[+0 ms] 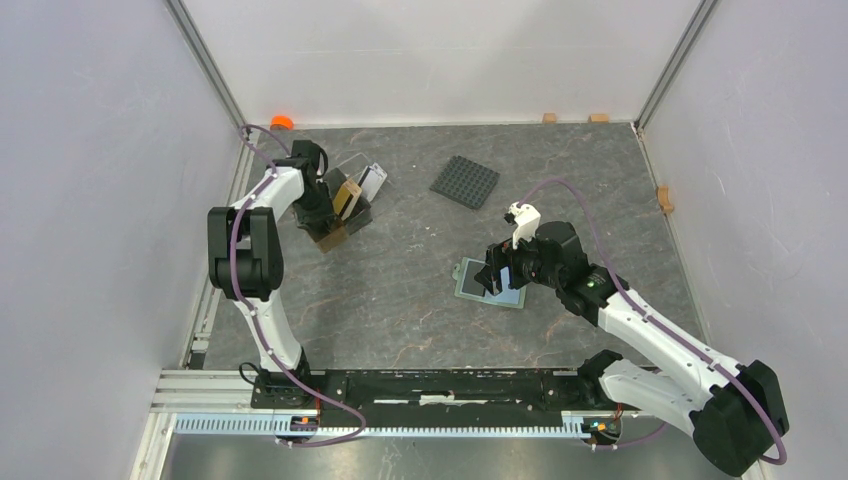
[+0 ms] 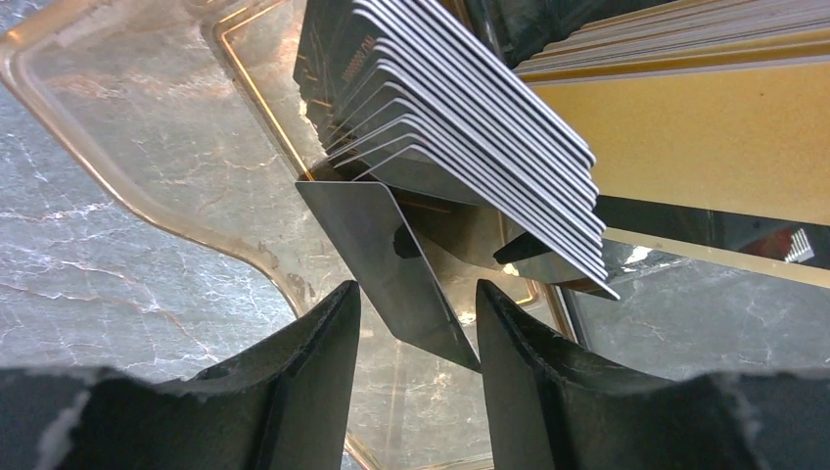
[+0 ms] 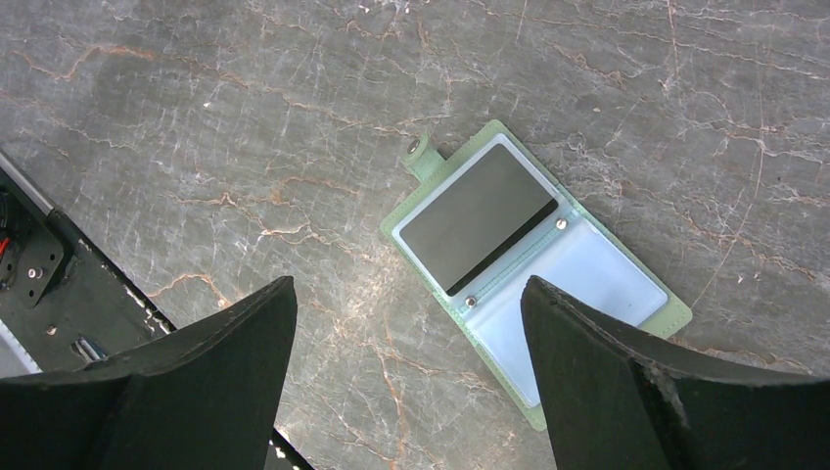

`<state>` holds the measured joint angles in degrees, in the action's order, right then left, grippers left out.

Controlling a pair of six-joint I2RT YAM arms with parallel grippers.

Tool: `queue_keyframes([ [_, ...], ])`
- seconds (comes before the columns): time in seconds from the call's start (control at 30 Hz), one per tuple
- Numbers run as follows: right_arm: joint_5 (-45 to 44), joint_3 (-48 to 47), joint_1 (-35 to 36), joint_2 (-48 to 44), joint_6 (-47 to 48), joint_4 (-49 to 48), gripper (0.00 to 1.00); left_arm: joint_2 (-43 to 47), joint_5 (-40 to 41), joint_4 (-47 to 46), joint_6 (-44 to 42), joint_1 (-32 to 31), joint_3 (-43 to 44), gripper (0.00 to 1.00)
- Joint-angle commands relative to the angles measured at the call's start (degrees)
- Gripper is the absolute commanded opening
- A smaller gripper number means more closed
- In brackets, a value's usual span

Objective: Put the credit cards into the card holder
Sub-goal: Pick up the credit card from the storage box.

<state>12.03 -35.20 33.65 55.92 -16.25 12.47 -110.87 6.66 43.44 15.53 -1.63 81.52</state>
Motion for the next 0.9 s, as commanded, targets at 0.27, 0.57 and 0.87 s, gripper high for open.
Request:
queue_keyframes([
  [0.27,0.36,0.36,0.00,-1.67,-0.49,-2.97,0.89,0.38,4.79,2.61,-4.09,0.96,2.07,0.43],
  [0.57,-0.68,0.47,-0.05,-1.98,-0.87,-2.63,0.89,1.04,5.37,3.80,-4.21,1.54,2.48,0.34],
  [0.87,-0.75,0.44,-0.05,-1.47,-1.33,-2.88,0.88,0.16,2.67,4.70,-4.19,4.42,2.84,0.32],
])
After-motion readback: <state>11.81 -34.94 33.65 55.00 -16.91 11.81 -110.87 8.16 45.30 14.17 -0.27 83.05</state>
